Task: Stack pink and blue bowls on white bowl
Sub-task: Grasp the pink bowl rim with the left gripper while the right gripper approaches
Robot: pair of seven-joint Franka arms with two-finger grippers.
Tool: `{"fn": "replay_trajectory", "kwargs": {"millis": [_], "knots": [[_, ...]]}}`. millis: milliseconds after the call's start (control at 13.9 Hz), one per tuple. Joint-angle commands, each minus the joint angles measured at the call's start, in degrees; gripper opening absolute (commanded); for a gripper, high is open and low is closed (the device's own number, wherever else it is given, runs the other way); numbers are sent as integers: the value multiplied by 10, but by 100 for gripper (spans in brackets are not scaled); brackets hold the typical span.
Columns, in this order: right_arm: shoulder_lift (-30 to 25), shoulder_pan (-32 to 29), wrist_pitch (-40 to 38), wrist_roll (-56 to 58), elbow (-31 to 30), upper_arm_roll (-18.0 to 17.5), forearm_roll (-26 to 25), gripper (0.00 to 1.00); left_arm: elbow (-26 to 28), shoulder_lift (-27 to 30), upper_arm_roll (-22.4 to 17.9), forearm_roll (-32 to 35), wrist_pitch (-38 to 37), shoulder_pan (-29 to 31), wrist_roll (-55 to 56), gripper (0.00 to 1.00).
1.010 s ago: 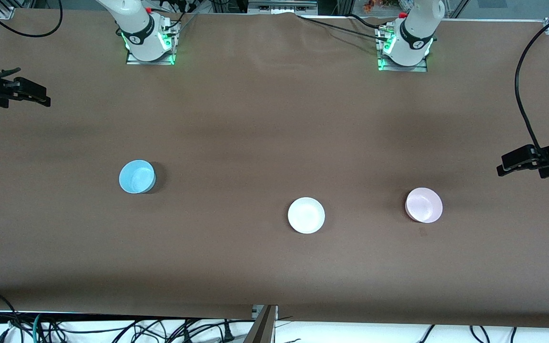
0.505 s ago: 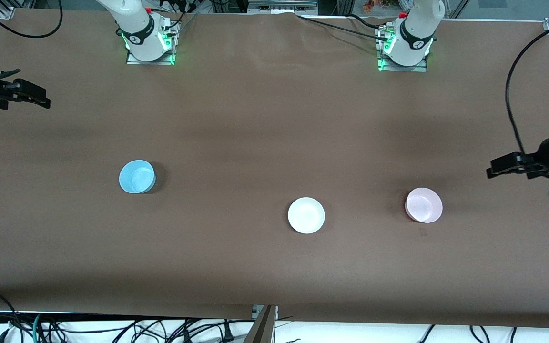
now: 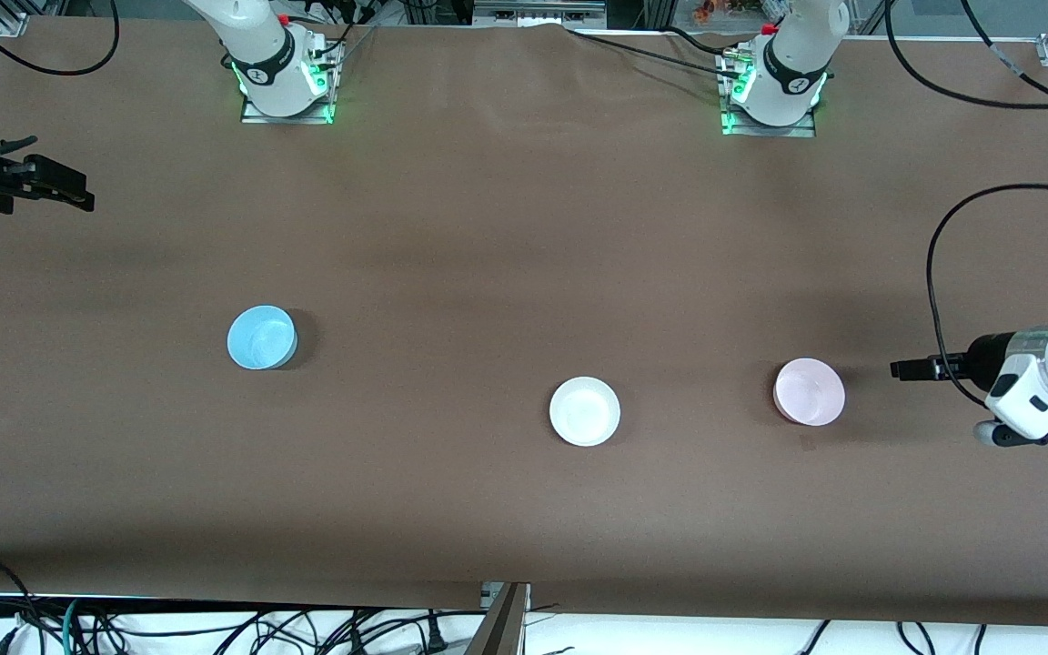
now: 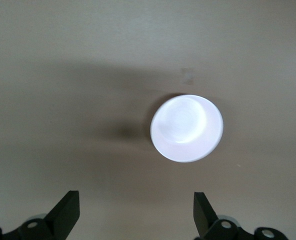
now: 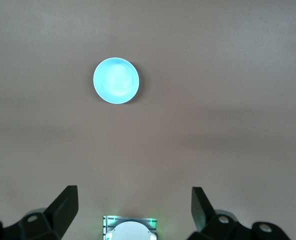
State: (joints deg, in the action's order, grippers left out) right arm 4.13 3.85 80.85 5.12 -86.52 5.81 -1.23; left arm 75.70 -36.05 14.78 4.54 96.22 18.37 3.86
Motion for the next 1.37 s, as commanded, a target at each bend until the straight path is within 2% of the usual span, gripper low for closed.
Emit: {"fn": "replay_trajectory", "kwargs": {"millis": [0,361,794,866,1010,1082,1227,1299], "knots": [[6,-5,-4,-5,15,-5,-9,100,20,-13,6,56,33,-11,-27,100],[17,-7,3,-5,15,-4,-10,100,141,-19,7,50,176,-3,-20,100],[40,-8,26,-14,15,-4,-4,100,238,-2,11,48,262,11,-17,100],[41,-8,33,-13,15,-4,-4,100,242,1,13,47,262,13,-17,93],[55,-8,55,-6,15,-4,-2,100,242,1,13,36,262,13,-17,71],[64,-8,60,-5,15,-4,0,100,243,4,13,31,261,13,-17,63],[90,-5,78,-6,15,-5,-1,100,249,8,13,28,261,12,-13,36],[104,-3,92,-12,15,-5,-1,100,249,8,14,24,262,9,-4,32]]}}
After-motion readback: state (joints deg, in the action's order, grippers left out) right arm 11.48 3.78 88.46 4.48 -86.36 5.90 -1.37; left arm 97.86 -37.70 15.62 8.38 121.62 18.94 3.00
